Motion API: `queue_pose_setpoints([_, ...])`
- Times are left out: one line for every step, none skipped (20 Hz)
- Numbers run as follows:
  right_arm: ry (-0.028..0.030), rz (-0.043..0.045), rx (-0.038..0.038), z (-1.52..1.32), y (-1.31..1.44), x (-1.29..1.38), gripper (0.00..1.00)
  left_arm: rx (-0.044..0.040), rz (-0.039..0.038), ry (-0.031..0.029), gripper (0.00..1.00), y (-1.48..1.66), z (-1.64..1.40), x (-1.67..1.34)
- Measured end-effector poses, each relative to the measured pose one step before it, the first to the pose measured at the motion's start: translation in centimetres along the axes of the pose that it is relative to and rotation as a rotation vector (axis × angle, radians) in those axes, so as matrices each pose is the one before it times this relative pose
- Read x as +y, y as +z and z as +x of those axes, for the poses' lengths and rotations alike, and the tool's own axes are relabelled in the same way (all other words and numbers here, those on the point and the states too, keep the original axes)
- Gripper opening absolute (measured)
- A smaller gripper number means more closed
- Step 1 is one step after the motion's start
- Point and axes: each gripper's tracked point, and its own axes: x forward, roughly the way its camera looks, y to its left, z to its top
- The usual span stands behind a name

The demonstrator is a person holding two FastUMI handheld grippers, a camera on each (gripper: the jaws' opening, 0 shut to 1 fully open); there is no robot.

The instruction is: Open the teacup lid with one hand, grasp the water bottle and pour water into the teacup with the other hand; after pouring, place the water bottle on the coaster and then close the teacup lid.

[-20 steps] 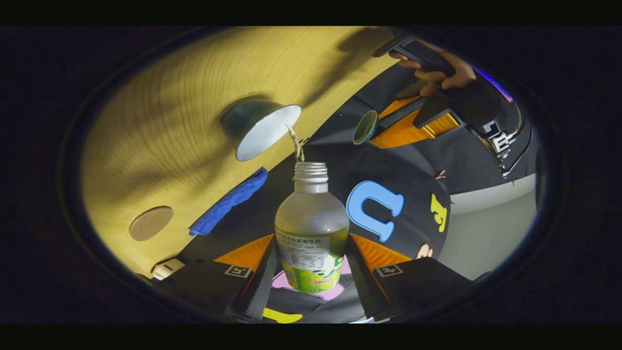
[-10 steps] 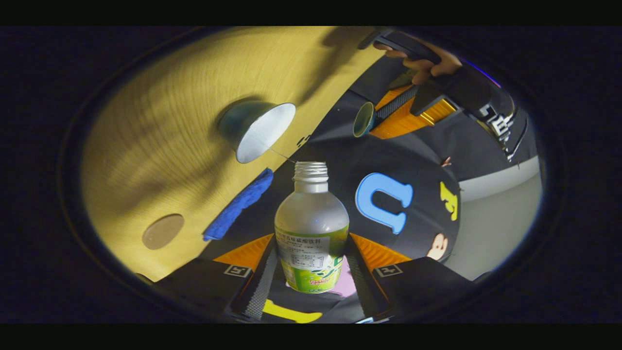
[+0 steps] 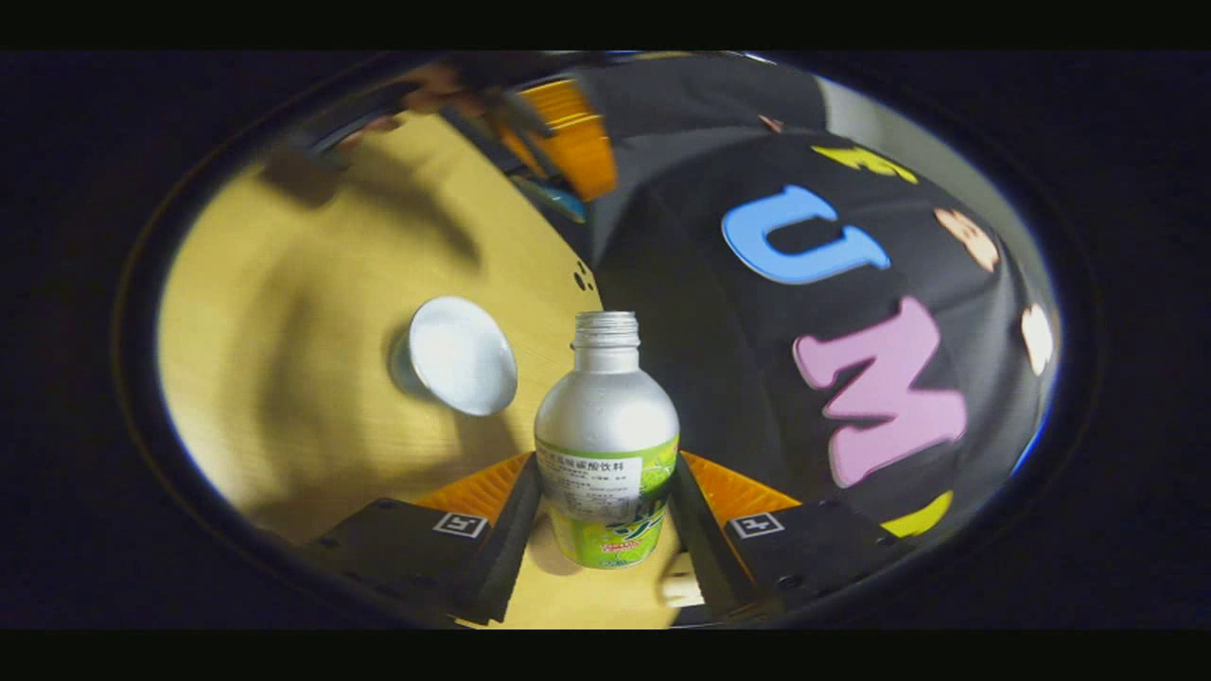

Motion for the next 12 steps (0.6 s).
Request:
queue_pose_setpoints([0.02279, 0.13241, -0.0012, -0.176, 0.206, 0.093, 0.77, -0.00081, 0.00093, -0.00152, 0.31, 0.107, -0.069, -0.085])
queue_pose_setpoints([0.00767, 0.12581, -0.00636, 0.14, -0.074, -0.104, 0.77, -0.00088, 0.00097, -0.00205, 0.28, -0.004, -0.031, -0.118])
queue_pose_setpoints([-0.002, 0.11115, -0.01457, 0.018, 0.178, -0.402, 0.77, -0.00079, 0.00077, -0.00106, 0.28, 0.073, -0.067, -0.088])
queue_pose_setpoints([-0.00283, 0.09973, -0.02686, -0.304, 0.564, -0.534, 0.77, 0.00019, -0.00012, -0.00185, 0.31, -0.033, 0.051, -0.082])
queue_pose_setpoints([0.00414, 0.09607, -0.02811, -0.238, 0.53, -0.68, 0.77, 0.00035, -0.00085, -0.00212, 0.31, 0.025, 0.016, -0.123])
queue_pose_setpoints([0.00391, 0.09805, -0.02552, -0.208, 0.163, -0.668, 0.77, 0.00174, -0.00128, -0.00162, 0.31, -0.105, -0.002, -0.044])
queue_pose_setpoints([0.00528, 0.09253, -0.02481, -0.221, 0.495, -0.706, 0.77, 0.00093, -0.00097, -0.0015, 0.31, 0.028, -0.039, -0.092])
queue_pose_setpoints([-0.00597, 0.07622, -0.02435, -0.406, 0.66, -0.903, 0.77, 0.00031, -0.00012, -0.00125, 0.31, -0.041, 0.023, -0.067])
queue_pose_setpoints([-0.01677, 0.05359, -0.01836, -0.419, 0.606, -0.956, 0.77, -0.0008, 0.00074, -0.00118, 0.31, 0.035, -0.028, -0.052])
queue_pose_setpoints([-0.02079, 0.03781, -0.01441, -0.355, 0.436, -1.064, 0.73, -0.00101, 0.00075, -0.00012, 0.31, -0.017, 0.017, -0.03])
queue_pose_setpoints([-0.01982, 0.03077, -0.00628, 0.108, -0.141, -1.285, 0.73, 0.00039, 0.00083, -0.00052, 0.31, 0.051, 0.01, -0.004])
queue_pose_setpoints([-0.01374, 0.02091, -0.00118, 0.519, 0.285, -1.601, 0.73, 0.00053, 0.00037, 0.00154, 0.31, -0.068, 0.023, 0.055])
